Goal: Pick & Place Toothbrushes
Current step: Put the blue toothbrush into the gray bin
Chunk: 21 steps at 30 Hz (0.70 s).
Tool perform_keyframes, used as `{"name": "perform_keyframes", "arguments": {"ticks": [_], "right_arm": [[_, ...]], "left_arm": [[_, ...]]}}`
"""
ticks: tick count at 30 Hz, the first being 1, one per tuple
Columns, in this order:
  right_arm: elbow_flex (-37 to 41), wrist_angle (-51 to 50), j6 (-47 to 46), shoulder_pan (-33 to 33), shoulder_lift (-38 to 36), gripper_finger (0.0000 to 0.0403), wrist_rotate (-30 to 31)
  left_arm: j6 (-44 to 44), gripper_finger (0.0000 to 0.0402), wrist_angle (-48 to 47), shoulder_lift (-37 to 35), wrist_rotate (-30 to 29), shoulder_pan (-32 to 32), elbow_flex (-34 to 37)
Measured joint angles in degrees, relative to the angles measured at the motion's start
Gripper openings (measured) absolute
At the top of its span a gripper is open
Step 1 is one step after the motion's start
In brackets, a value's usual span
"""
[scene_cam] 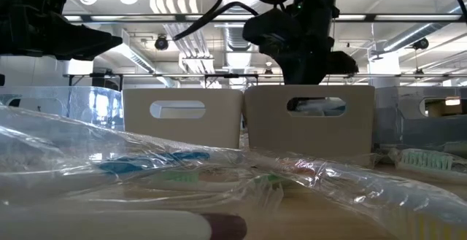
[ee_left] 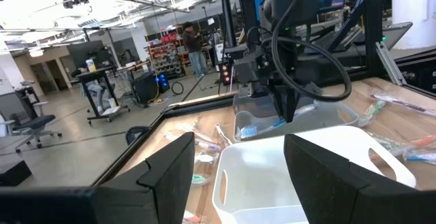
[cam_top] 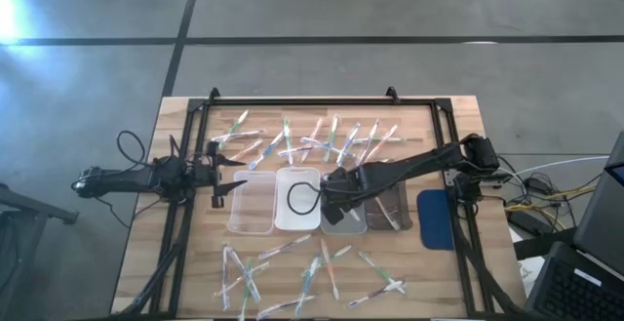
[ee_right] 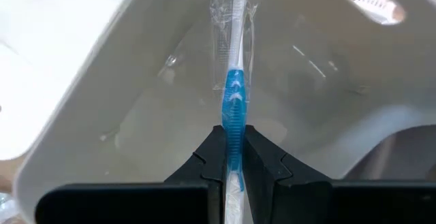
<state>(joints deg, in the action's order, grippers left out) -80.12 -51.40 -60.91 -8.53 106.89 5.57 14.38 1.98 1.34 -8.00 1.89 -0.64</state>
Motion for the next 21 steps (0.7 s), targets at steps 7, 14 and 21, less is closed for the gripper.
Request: {"name": "perform_keyframes", "arguments": {"ticks": [7,14,21], "right_arm": [[5.09,5.28,-0.15,0.58,0.01,0.0023,-1.61],[7.54,6.23,-0.41,1.04,0.02,0.0023,-1.99],[8.9,9.35,-0.58,1.11,0.02,0.0038,-4.16]], "left_arm": [[0.0,0.0232,0.0,0.0,0.01,0.04,0.0],[-0.01,0.0232,0.0,-0.02,-0.01,0.04,0.0],[0.01,0.0232,0.0,0.0,0.01,0.02,0.02]]}}
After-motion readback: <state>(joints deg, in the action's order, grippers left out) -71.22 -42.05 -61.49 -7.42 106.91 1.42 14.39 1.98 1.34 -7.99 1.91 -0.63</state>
